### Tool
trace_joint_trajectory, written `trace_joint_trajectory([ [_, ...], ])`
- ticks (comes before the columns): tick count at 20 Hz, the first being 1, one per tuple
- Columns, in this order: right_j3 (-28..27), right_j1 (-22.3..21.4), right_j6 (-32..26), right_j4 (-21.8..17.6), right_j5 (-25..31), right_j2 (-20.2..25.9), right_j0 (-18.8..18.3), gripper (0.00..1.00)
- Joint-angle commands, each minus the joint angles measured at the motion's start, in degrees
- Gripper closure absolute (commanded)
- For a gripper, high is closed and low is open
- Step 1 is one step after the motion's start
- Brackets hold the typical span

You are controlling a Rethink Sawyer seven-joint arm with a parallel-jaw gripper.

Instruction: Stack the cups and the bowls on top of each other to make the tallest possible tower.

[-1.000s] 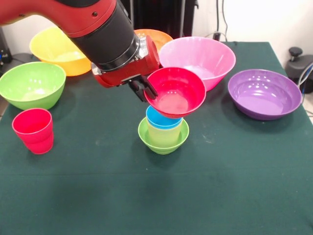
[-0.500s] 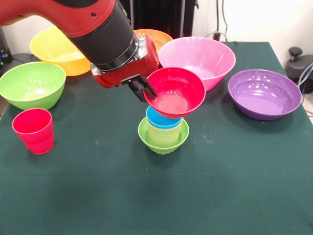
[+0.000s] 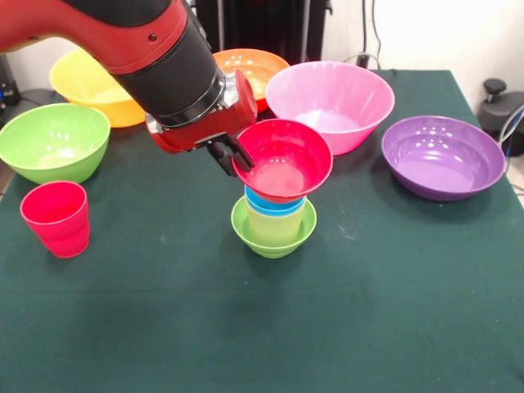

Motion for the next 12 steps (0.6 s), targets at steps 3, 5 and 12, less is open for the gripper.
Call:
trace_joint_trajectory([
  [3,2.25,2.86,-19.05,-5.66,-5.55,1.54,0.19,1.00],
  [5,2.35,2.92,-18.89,-5.82,-5.66,1.70,0.16,1.00],
  [12,2.32,3.23,-18.70,-6.09,-5.97,2.25,-0.07,1.00],
])
